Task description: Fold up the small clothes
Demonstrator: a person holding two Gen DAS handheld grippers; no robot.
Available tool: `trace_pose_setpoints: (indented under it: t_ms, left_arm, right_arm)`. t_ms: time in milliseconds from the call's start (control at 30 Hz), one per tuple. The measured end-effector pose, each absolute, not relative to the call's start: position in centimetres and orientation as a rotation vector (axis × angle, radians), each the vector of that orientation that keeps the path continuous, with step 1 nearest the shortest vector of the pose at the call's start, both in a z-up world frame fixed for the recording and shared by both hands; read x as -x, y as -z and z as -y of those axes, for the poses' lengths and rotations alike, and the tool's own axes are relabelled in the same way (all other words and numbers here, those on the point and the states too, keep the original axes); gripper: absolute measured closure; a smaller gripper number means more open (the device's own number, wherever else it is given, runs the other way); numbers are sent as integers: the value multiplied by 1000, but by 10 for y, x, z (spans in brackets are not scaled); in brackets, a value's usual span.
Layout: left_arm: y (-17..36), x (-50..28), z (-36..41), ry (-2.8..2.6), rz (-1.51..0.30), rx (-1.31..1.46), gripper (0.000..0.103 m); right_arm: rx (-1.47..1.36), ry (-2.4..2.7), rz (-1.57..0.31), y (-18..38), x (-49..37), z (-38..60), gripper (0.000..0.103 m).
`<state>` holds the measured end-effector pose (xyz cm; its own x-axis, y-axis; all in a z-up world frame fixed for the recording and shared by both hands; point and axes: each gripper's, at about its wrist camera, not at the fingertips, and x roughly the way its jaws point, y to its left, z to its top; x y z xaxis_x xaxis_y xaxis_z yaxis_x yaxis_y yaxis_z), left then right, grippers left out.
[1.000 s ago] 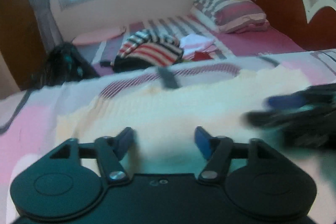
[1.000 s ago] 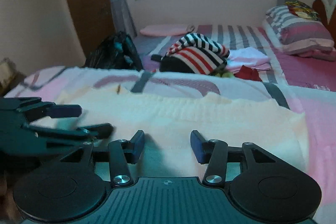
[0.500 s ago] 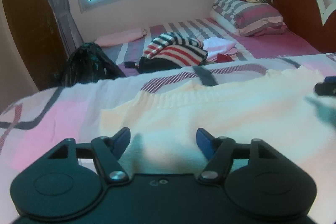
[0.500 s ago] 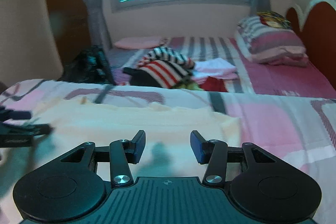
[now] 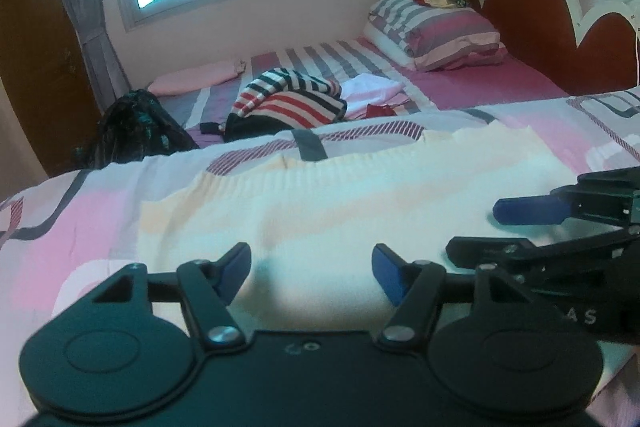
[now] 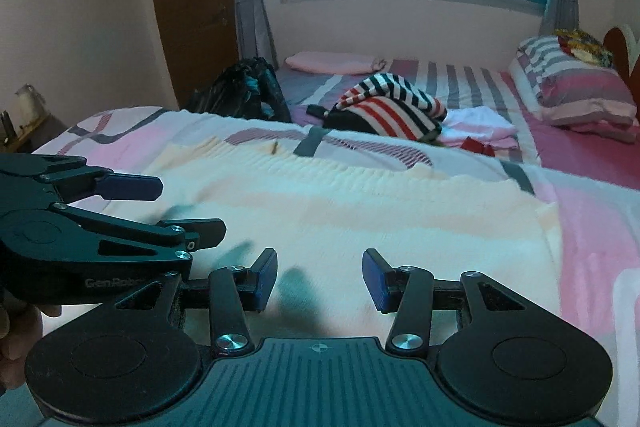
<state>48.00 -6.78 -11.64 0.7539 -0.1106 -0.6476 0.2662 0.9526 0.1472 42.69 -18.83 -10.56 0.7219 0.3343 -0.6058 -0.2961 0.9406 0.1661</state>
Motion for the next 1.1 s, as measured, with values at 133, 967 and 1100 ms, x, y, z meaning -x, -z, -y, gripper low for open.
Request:
trace_pose_setpoints:
  t_ms: [133,967,1100]
  left_arm:
    - [124,-481,63,199,-711,-243,37]
    - [131,-410,42,166,-768,-158,31]
    - [121,-398,40,169,-754,-136,31]
  right_arm:
    - [-54,-340,-700,111,-424,187,55]
    - [4,-269,-759,118,-363,178,55]
    - [43,-277,-746,109,-347,169,55]
